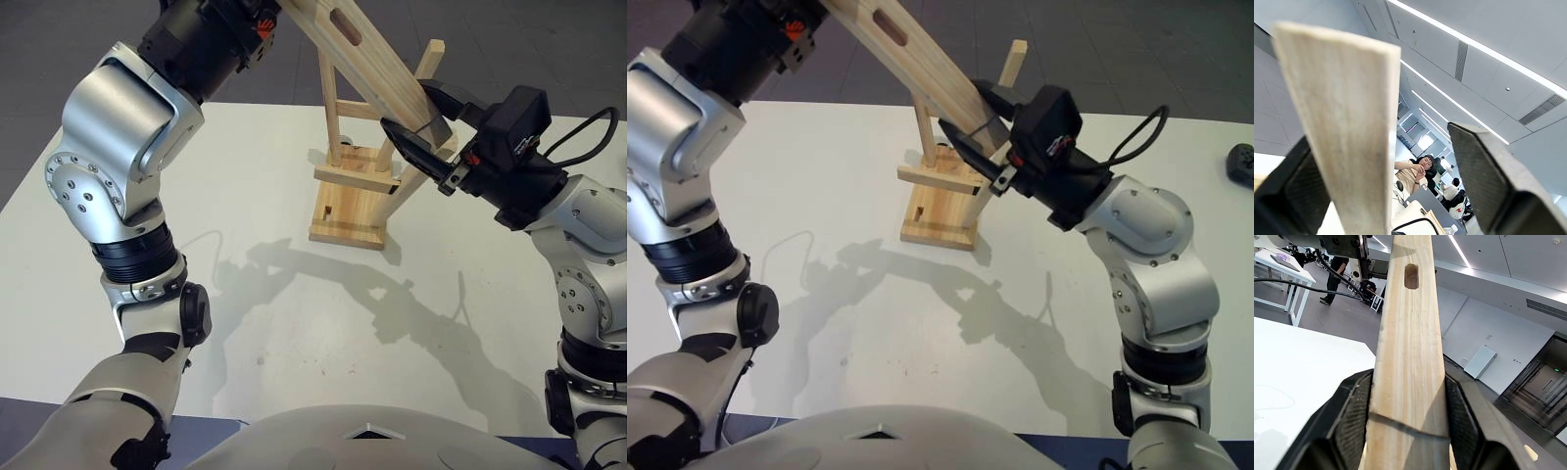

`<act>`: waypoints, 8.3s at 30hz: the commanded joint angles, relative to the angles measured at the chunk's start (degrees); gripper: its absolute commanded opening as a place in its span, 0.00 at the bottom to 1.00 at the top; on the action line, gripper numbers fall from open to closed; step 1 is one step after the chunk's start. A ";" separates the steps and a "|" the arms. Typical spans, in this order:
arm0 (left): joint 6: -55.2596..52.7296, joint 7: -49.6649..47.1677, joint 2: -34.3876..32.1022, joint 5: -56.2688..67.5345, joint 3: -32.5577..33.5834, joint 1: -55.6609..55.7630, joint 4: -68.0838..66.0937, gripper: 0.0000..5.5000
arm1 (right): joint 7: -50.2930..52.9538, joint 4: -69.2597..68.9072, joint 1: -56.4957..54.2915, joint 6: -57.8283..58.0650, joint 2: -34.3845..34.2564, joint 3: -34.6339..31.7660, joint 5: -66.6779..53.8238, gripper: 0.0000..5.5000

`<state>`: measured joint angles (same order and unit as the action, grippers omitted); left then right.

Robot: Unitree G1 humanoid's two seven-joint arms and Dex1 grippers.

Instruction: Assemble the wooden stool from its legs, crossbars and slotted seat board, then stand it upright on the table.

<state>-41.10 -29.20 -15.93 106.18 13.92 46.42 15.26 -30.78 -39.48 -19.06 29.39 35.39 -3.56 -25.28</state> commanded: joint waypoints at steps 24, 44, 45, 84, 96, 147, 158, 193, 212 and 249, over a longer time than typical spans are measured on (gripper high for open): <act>4.69 4.64 -7.87 -12.62 2.79 -3.49 -2.67 0.19 | 14.33 6.84 -5.23 19.04 -3.88 -16.98 -44.56 0.65; 4.20 21.88 -11.28 -52.91 -5.56 -24.00 2.73 0.19 | 26.42 8.73 4.50 15.43 -3.37 -0.38 -7.84 0.98; 4.12 22.27 -10.74 -53.49 -5.46 -24.08 2.53 0.19 | 26.59 7.93 4.39 16.13 -4.08 -0.35 -8.07 0.98; 0.73 34.05 -2.22 -61.58 -3.55 -18.91 -0.19 0.19 | -12.84 14.23 1.55 5.55 0.67 0.11 -16.12 0.64; -0.32 33.31 -0.88 -61.62 -2.39 -19.81 2.00 0.19 | -6.84 7.90 8.66 6.05 -1.78 1.09 -15.24 0.38; 3.86 44.71 0.39 -75.41 -11.02 -22.55 -3.21 0.19 | -6.35 7.84 16.32 1.68 -2.98 4.03 -13.28 0.38; 1.31 41.21 1.66 -76.96 -10.79 -23.18 -4.59 0.19 | -6.82 8.67 16.89 -0.08 -2.52 5.22 -12.59 0.38; 3.99 44.41 1.51 -80.62 -14.81 -23.71 -7.90 0.19 | -8.34 12.36 13.78 -0.46 -1.65 7.01 -10.97 0.38; 3.10 44.39 2.84 -76.42 -8.79 -19.54 -3.93 0.19 | -6.51 11.41 15.32 -1.02 -1.79 6.85 -10.49 0.38; 5.99 40.96 7.24 -78.98 -3.01 -18.86 -2.94 0.20 | -5.39 11.44 15.20 -0.57 -1.46 7.25 -10.52 0.38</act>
<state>-38.15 14.53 -7.72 28.27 8.76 25.57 10.30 -35.58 -29.32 -7.75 24.22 32.75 1.29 -37.07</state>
